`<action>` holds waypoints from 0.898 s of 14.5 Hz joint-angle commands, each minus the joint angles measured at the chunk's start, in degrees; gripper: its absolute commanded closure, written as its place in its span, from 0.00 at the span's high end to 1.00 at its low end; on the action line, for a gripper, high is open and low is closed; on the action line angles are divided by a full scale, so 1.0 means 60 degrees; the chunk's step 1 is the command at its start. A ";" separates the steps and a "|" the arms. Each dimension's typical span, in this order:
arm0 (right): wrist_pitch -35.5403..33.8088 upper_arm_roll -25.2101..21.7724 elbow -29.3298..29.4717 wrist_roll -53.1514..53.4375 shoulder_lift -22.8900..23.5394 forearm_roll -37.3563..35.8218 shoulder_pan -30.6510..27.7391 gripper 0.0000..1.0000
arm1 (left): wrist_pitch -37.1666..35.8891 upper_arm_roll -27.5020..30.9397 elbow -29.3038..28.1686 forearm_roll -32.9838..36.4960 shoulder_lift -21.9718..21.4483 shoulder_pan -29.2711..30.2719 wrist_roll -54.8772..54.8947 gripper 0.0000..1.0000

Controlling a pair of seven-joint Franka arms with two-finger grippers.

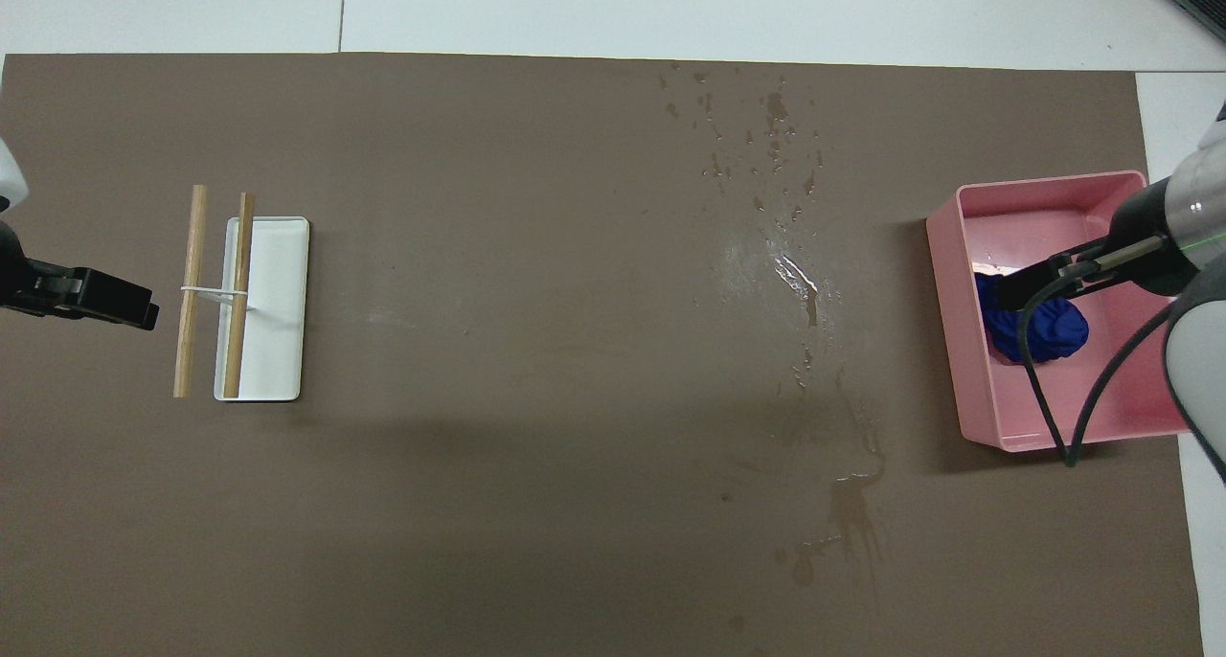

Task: Wipe water with towel using both arms

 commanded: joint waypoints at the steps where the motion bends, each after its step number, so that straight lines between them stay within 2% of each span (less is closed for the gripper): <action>1: 0.0056 -0.1029 -0.0380 0.0226 -0.0267 0.0085 0.0989 1.00 | -0.0043 -0.0008 -0.0190 0.0173 -0.0179 0.0010 -0.0038 1.00; 5: 0.0701 -0.0972 -0.0396 0.0109 -0.0164 0.0100 0.0537 1.00 | -0.0043 -0.0008 -0.0190 0.0173 -0.0179 0.0010 -0.0038 1.00; 13: 0.0570 -0.0928 -0.0396 0.0386 -0.0193 0.0187 0.0623 1.00 | -0.0043 -0.0008 -0.0190 0.0173 -0.0179 0.0010 -0.0038 1.00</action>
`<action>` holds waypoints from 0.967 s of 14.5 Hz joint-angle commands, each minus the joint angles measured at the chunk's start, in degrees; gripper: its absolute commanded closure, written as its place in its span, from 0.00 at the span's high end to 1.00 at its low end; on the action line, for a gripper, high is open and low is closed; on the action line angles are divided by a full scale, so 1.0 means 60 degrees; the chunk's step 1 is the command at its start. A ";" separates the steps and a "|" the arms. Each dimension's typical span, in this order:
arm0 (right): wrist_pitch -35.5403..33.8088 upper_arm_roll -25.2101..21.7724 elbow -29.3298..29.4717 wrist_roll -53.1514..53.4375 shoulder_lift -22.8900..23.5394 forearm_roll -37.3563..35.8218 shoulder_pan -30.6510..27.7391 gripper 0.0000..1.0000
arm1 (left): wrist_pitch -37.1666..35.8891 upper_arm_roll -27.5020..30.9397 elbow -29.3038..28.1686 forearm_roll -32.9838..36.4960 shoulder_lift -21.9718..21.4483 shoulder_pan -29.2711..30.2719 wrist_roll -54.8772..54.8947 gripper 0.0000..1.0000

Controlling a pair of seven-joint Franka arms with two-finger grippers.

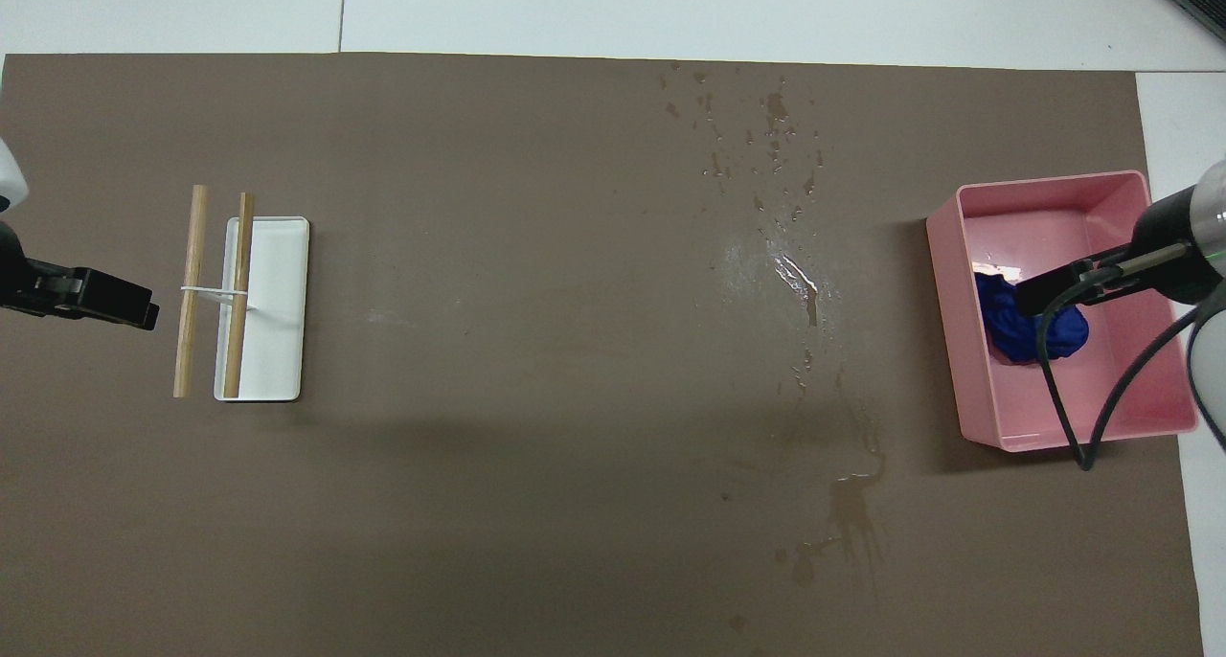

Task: Wipe water with towel using both arms

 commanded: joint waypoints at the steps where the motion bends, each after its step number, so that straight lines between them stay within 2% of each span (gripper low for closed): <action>1: 0.0108 0.0027 -0.0184 0.0595 -0.0145 0.0240 -0.0029 1.00 | -0.0058 -0.0008 -0.0190 0.0173 -0.0179 0.0010 -0.0038 1.00; 14: 0.0606 0.0013 -0.0199 0.1078 -0.0116 0.0167 0.0103 1.00 | -0.0043 -0.0008 -0.0190 0.0173 -0.0179 0.0010 -0.0038 1.00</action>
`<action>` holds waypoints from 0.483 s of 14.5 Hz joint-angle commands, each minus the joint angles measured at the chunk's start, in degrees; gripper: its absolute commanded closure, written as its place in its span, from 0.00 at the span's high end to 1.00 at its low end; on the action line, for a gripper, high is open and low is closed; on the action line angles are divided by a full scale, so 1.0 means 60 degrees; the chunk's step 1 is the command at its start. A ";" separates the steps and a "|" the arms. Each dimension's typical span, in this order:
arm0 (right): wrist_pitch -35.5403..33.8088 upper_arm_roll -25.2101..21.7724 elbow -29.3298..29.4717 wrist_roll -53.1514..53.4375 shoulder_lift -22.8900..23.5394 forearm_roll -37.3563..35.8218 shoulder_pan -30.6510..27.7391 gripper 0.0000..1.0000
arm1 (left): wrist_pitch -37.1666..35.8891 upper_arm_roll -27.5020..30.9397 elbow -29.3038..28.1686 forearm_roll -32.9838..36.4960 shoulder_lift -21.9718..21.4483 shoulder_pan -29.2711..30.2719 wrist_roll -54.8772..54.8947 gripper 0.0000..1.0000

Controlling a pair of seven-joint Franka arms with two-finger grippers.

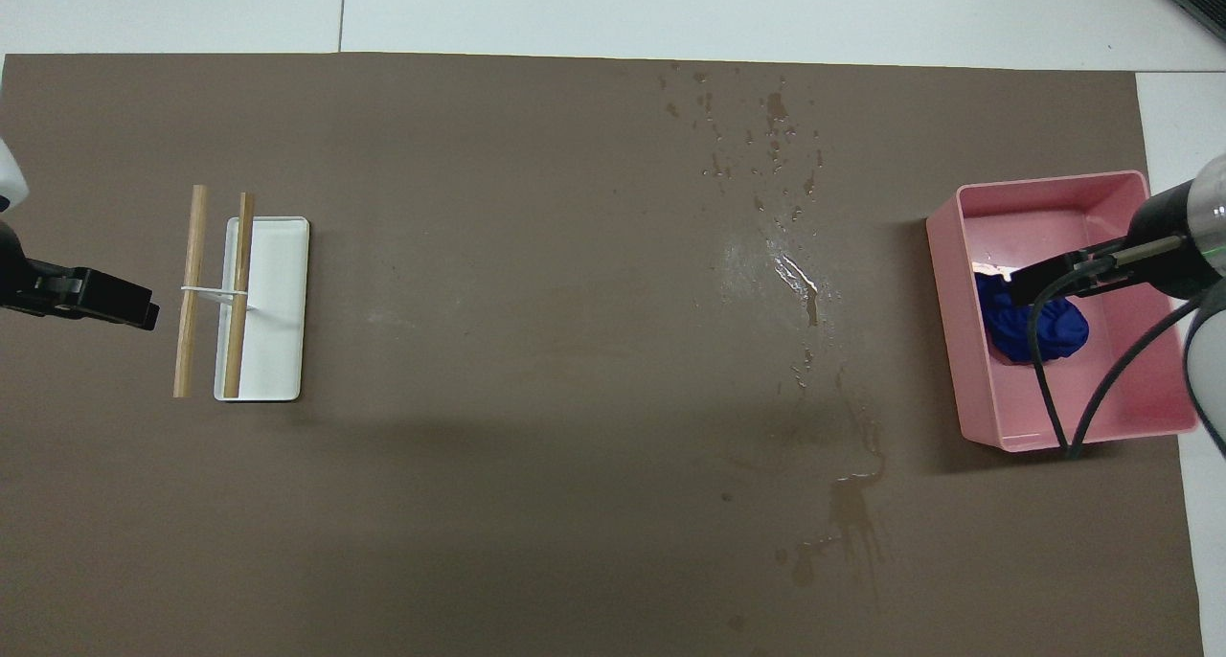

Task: Wipe water with towel using both arms

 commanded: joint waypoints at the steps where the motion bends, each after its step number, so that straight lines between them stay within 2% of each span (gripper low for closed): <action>1: 0.0436 0.0004 -0.0198 0.0571 -0.0116 0.0099 -0.0033 1.00 | -0.0043 -0.0008 -0.0190 0.0173 -0.0179 0.0010 -0.0038 1.00; 7: 0.0466 0.0004 -0.0212 0.0602 -0.0116 0.0099 -0.0078 1.00 | -0.0043 -0.0008 -0.0190 0.0173 -0.0179 0.0010 -0.0038 1.00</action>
